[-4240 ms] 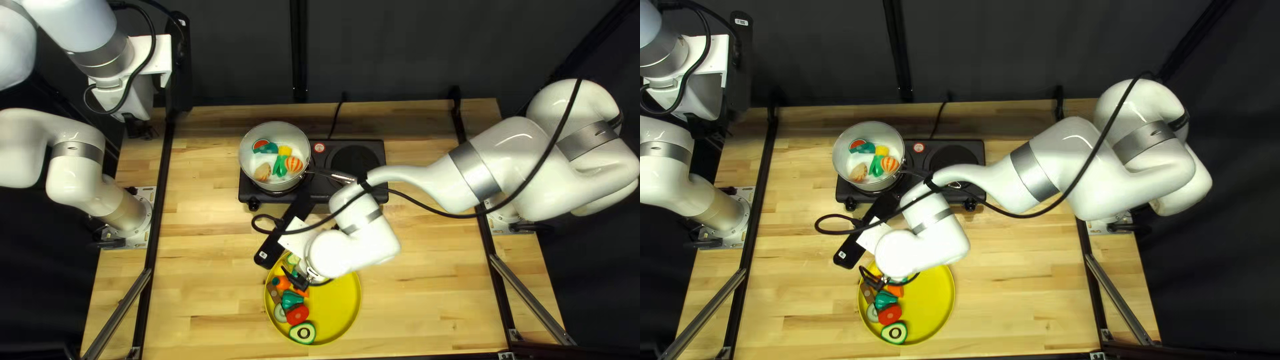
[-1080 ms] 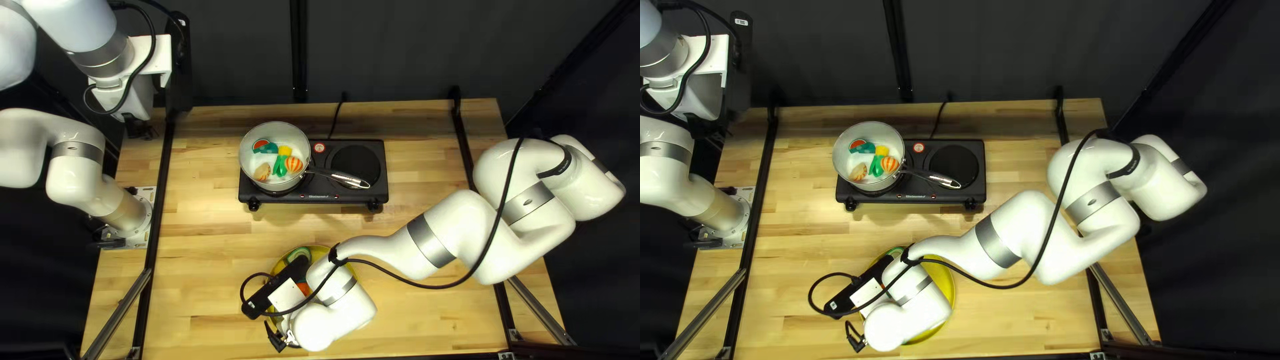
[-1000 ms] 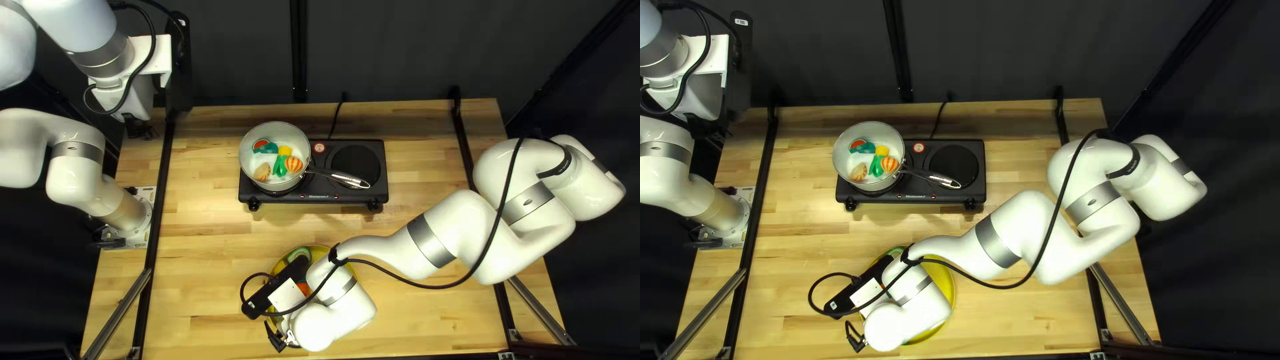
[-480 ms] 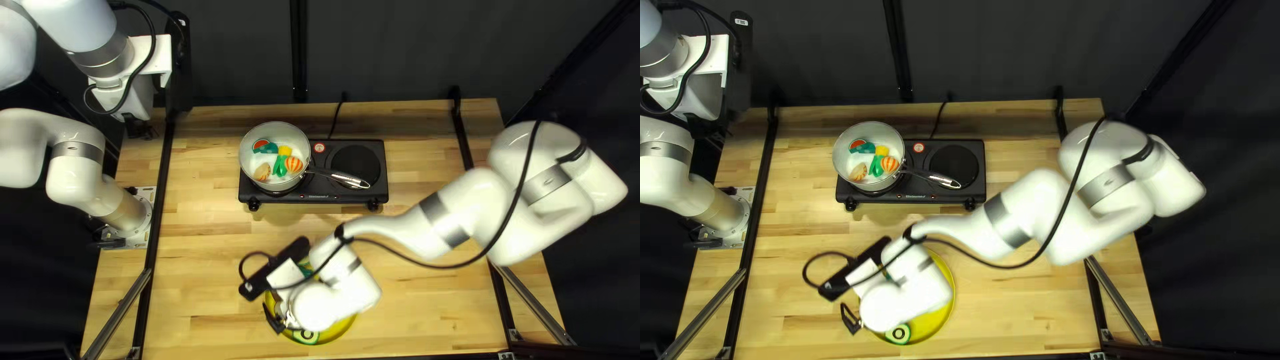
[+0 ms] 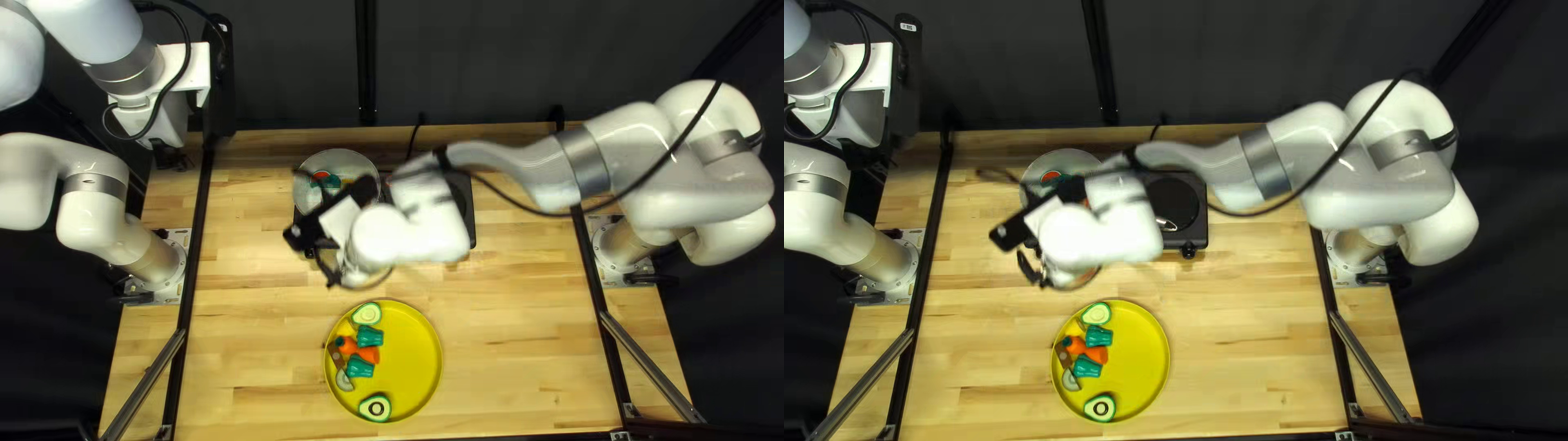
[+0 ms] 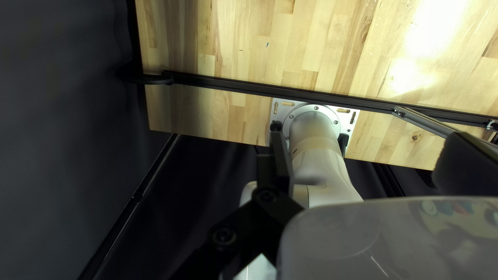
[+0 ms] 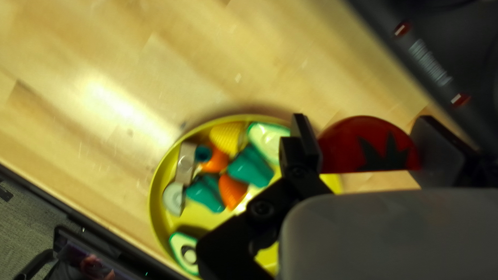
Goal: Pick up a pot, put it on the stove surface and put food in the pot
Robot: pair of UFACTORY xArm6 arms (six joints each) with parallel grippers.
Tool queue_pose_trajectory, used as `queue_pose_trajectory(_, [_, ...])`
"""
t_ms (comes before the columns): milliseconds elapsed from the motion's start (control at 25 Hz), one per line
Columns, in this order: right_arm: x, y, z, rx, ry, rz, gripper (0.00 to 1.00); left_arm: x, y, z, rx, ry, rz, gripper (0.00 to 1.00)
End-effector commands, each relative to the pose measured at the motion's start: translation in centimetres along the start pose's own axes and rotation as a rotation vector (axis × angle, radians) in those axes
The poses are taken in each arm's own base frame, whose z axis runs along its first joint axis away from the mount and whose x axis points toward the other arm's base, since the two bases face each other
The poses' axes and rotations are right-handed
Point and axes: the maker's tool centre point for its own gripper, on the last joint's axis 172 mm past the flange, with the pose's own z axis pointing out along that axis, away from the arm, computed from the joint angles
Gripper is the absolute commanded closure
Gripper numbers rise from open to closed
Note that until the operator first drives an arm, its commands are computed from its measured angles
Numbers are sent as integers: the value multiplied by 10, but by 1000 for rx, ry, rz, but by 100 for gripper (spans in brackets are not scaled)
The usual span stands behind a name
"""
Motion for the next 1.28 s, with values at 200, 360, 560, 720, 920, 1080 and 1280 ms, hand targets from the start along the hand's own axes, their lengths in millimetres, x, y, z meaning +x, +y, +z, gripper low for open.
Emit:
queue_pose_trajectory(200, [78, 38, 16, -8, -10, 36, 100, 0, 0, 0, 0, 0, 0, 0])
queue_pose_trajectory(360, [90, 50, 42, -9, -29, 53, 100, 0, 0, 0, 0, 0, 0, 0])
queue_pose_trajectory(560, [98, 58, 68, 8, -43, 52, 100, 0, 0, 0, 0, 0, 0, 0])
queue_pose_trajectory(720, [97, 59, 69, 14, -50, 49, 93, 0, 0, 0, 0, 0, 0, 0])
queue_pose_trajectory(920, [94, 57, 70, 19, -72, 46, 0, 0, 0, 0, 0, 0, 0, 0])
queue_pose_trajectory(1080, [92, 58, 70, 23, -83, 41, 0, 0, 0, 0, 0, 0, 0, 0])
queue_pose_trajectory(1280, [81, 52, 49, 19, -72, 32, 0, 0, 0, 0, 0, 0, 0, 0])
